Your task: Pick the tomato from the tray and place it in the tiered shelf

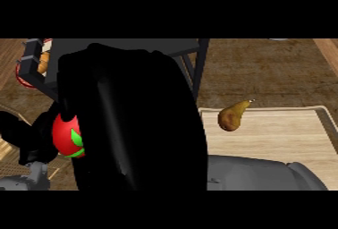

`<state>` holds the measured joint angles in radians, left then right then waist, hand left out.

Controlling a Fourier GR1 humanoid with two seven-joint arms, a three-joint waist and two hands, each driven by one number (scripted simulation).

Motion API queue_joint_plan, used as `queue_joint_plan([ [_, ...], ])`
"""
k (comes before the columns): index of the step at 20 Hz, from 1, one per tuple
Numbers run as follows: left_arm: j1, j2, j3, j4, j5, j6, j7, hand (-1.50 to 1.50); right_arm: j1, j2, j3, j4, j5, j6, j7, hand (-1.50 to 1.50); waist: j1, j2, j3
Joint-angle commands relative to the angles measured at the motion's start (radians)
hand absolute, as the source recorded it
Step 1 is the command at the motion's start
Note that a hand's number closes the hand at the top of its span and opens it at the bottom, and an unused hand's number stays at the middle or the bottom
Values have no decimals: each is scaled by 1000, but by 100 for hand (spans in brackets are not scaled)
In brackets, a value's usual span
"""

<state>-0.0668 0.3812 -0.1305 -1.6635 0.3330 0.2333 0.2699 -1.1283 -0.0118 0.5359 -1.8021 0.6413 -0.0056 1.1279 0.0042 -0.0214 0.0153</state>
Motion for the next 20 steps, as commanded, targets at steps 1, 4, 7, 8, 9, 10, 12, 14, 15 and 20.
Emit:
queue_joint_plan([
  [1,107,-1,-19,152,19,-39,31,0,-140,11,-125,73,-29,59,146,150,-1,19,-23],
  [4,83,-1,-17,142,22,-30,64,0,-192,11,-186,168,-42,71,96,150,-2,24,-19],
  [7,71,-21,-25,176,5,-22,36,0,-237,11,-221,269,-80,89,38,150,-4,35,-20],
  [8,93,-8,-29,159,1,-36,32,0,-251,11,-232,271,-108,96,54,150,3,29,-19],
  [9,79,4,-8,150,20,-44,44,0,-290,-10,-281,312,-117,121,19,150,5,30,-19],
  [10,80,-11,-21,171,7,-48,15,0,-311,11,-228,335,-123,110,37,150,9,30,-21],
  [12,81,8,-9,165,20,-62,36,0,-319,-10,-275,378,-147,152,-4,150,2,32,-19],
  [14,94,-13,-14,184,16,-64,-1,0,-313,-15,-258,430,-132,137,-66,150,6,39,-20],
  [15,64,-21,-19,182,6,-42,16,0,-330,-14,-272,454,-143,140,-81,150,2,38,-19],
  [20,66,-3,-6,185,13,-65,14,0,-351,-11,-272,579,-102,101,-154,150,12,41,-19],
])
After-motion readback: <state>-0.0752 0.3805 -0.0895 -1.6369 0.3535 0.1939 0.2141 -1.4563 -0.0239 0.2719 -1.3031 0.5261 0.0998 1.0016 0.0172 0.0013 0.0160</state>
